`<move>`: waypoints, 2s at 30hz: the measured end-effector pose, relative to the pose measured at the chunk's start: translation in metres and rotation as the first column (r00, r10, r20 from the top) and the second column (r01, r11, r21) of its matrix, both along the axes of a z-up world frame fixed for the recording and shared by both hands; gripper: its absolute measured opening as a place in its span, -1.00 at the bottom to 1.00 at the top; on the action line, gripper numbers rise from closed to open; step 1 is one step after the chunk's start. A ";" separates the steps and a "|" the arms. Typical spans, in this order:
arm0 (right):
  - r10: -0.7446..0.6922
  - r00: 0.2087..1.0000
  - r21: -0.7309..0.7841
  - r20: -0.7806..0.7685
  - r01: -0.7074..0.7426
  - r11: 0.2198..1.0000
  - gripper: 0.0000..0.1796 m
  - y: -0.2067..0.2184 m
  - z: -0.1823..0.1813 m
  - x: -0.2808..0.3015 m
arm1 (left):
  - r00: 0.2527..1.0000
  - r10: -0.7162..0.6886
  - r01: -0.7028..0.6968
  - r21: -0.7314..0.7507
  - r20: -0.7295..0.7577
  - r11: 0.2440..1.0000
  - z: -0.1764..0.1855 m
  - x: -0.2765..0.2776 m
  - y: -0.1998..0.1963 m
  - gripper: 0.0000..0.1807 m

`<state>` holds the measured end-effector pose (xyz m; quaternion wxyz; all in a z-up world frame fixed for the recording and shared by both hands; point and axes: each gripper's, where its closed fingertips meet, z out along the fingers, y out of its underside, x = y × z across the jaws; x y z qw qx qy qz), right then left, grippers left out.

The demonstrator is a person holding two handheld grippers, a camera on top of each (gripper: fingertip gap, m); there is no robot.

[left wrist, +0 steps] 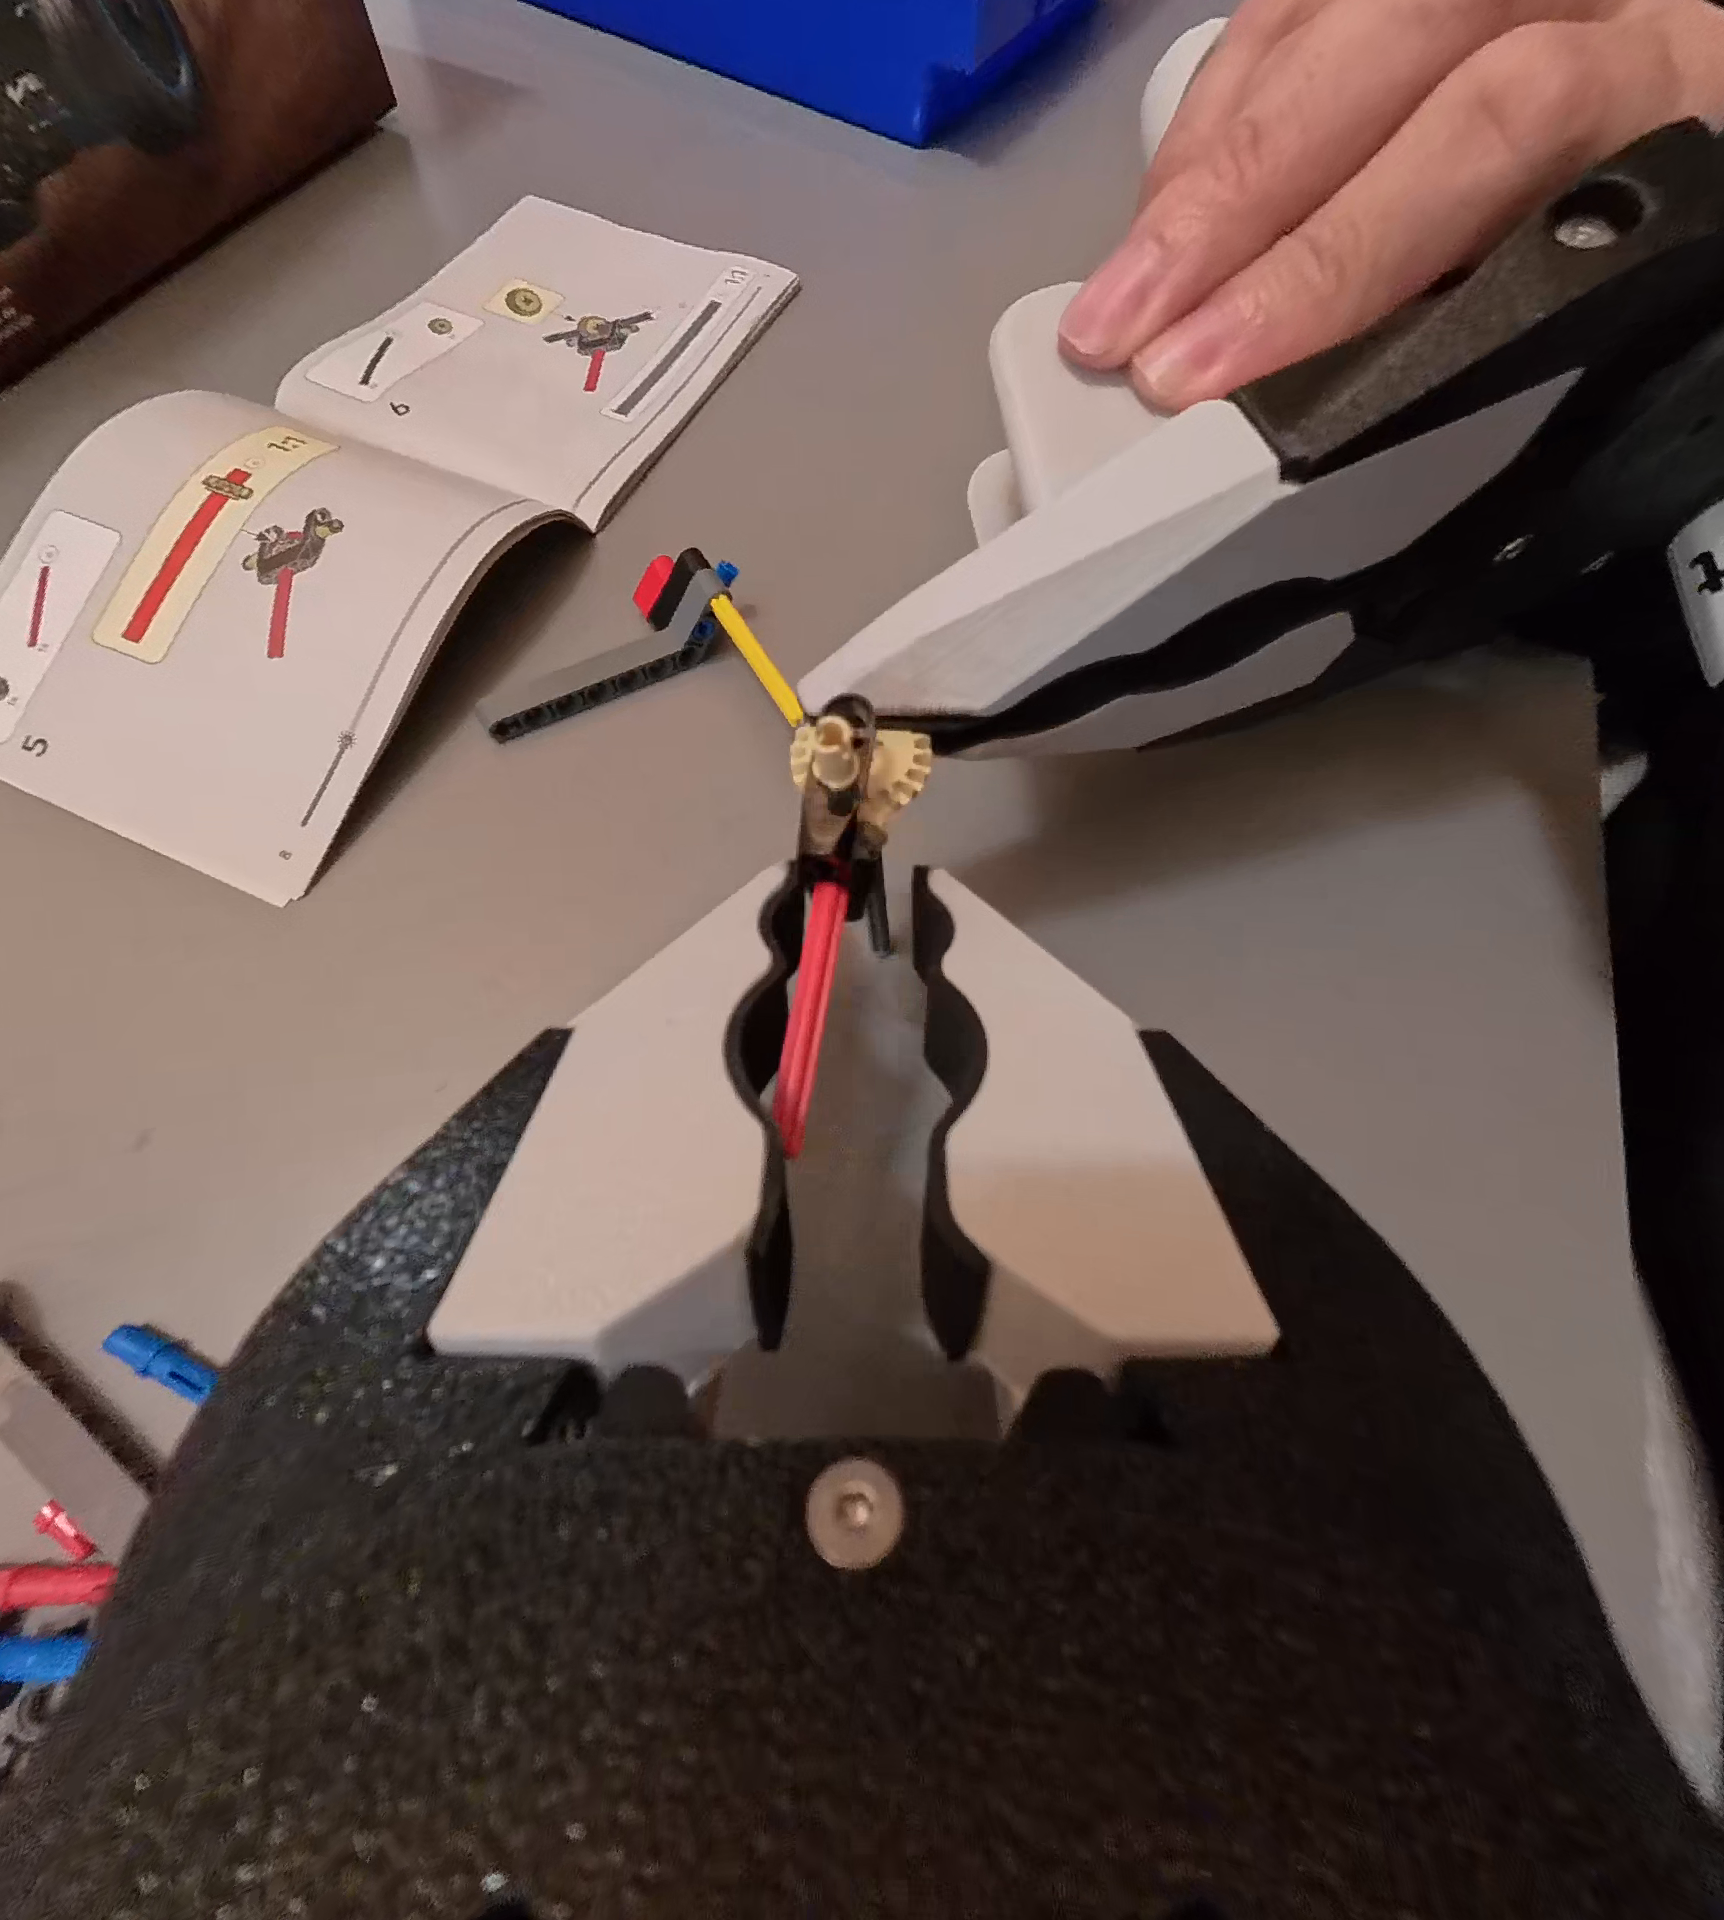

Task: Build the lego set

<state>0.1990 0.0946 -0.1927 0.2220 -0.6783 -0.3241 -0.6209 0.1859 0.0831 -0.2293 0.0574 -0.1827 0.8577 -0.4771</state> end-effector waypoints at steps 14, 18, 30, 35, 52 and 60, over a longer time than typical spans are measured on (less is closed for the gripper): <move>0.016 0.999 0.021 -0.035 -0.016 1.000 -1.00 0.002 0.000 -0.001 | 0.990 -0.025 0.026 -0.007 0.138 1.000 0.021 -0.002 0.011 -0.90; 0.015 0.999 0.021 -0.032 -0.014 1.000 -0.99 0.001 0.000 -0.001 | 0.988 -0.022 0.020 0.012 0.152 1.000 0.020 0.000 0.019 -0.85; 0.021 0.999 0.028 -0.043 -0.020 0.999 -0.99 0.001 0.000 -0.001 | 0.989 -0.035 0.042 -0.047 0.145 0.998 0.028 -0.003 0.018 -0.93; 0.020 0.999 0.030 -0.045 -0.019 0.999 -0.99 0.002 0.000 -0.001 | 0.988 -0.043 0.053 -0.060 0.151 0.997 0.029 -0.004 0.018 -0.94; 0.008 0.998 0.038 -0.059 -0.006 0.999 -0.99 -0.003 -0.001 0.003 | 0.986 -0.098 0.116 -0.128 0.136 0.985 0.028 0.000 0.012 -0.94; -0.043 0.996 0.055 -0.084 0.048 0.997 -0.99 -0.019 -0.001 0.017 | 0.980 -0.176 0.186 -0.102 0.094 0.977 0.029 0.014 -0.003 -0.94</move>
